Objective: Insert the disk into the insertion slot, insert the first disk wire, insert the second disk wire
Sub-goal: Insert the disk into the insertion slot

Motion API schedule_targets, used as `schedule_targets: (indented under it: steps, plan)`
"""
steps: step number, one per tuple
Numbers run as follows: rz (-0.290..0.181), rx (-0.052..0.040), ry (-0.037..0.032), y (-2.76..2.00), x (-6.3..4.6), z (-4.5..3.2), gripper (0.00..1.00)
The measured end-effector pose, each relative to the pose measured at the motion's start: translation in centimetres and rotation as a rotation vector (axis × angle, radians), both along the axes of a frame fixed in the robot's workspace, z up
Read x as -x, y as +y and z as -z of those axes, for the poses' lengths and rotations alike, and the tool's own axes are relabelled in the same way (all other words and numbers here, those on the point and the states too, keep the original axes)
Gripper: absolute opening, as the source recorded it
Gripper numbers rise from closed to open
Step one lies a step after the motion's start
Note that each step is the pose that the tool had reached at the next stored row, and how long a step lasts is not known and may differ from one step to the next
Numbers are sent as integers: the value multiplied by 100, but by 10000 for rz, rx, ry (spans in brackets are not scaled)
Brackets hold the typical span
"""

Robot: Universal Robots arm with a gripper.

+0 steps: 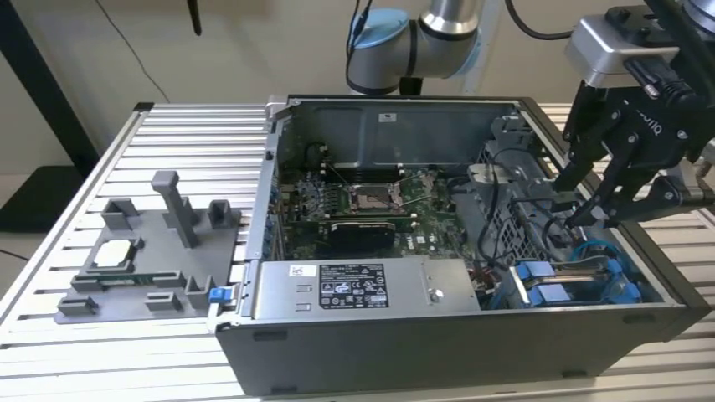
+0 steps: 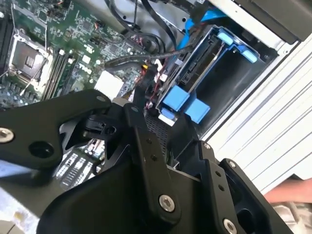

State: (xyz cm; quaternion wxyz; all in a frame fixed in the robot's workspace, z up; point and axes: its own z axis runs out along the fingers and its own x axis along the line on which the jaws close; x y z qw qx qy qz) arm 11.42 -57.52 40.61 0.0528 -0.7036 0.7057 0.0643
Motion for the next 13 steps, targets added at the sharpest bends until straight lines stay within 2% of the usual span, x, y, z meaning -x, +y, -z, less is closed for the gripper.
schedule_targets:
  steps: [2, 3, 10, 13]
  plan:
    - [-112, -2, -180, 1, 2, 12, 100]
    - [-163, 1, -242, 2, 8, 22, 100]
    - [-421, -1, -585, 39, 53, 115, 100]
    - [-515, -12, -692, 78, 64, 145, 100]
